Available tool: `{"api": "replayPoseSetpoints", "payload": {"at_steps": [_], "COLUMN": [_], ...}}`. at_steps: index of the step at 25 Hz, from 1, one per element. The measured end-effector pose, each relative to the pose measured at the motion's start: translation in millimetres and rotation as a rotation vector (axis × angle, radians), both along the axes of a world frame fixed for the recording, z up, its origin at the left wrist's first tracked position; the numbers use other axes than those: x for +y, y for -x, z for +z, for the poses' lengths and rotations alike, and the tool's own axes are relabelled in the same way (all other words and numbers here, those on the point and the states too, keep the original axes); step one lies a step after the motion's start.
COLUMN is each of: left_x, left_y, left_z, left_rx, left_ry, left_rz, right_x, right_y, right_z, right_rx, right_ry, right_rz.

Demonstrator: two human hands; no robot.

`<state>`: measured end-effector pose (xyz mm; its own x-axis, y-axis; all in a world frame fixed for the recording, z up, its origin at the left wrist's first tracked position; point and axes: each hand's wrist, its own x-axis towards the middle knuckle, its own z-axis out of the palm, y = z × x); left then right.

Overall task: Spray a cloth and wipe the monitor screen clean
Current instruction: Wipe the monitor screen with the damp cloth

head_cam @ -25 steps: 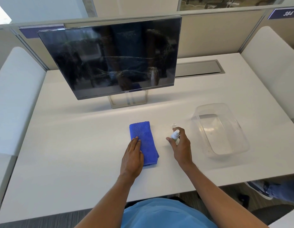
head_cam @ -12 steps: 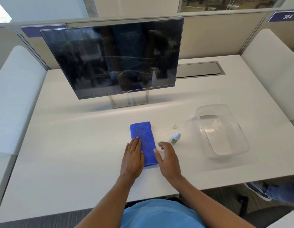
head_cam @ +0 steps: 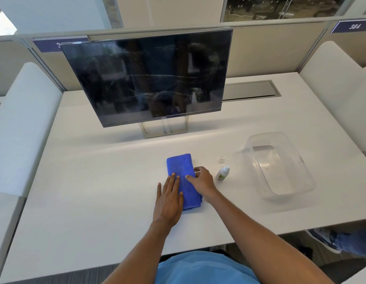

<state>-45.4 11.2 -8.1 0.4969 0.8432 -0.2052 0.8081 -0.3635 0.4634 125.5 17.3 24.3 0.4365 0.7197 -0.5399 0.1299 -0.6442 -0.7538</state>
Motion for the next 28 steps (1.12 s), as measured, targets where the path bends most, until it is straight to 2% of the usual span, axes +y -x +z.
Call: {"api": "replayPoseSetpoints", "payload": {"at_steps": [6,10,14,16,19,21,24,28], "left_x": [7.6,32.4,58.1,65.2,79.8,92.1,113.1,160.4], "left_y": [10.9,8.3,-16.2,-30.9,-56.4,-75.2,-96.5,-106.9], "left_z": [6.4,26.1,58.8,76.6,104.5,124.6,153.8,199.6], "left_rx": [-0.092,-0.283,-0.453,-0.547,-0.67,-0.7,-0.692,-0.562], "left_ry": [-0.004,-0.019,-0.063,-0.057,-0.089,-0.127,-0.185,-0.478], "left_rz": [0.043,0.206,0.147,0.127,0.099,0.051,-0.039,-0.073], "right_x": [2.7,8.4,20.5,27.9,39.9,47.9,59.9,79.0], "right_y": [11.4,9.5,9.1,8.4,1.5,-8.2,-31.6,-73.3], "right_z": [6.0,25.5,55.3,73.1,98.4,115.6,143.7,178.4], "right_rx": [0.141,0.152,0.23,0.344,0.636,0.761,0.82,0.792], "right_ry": [-0.092,-0.183,-0.278,-0.348,-0.468,-0.535,-0.631,-0.705], "right_rz": [0.003,-0.021,-0.088,-0.157,-0.263,-0.323,-0.346,-0.358]}}
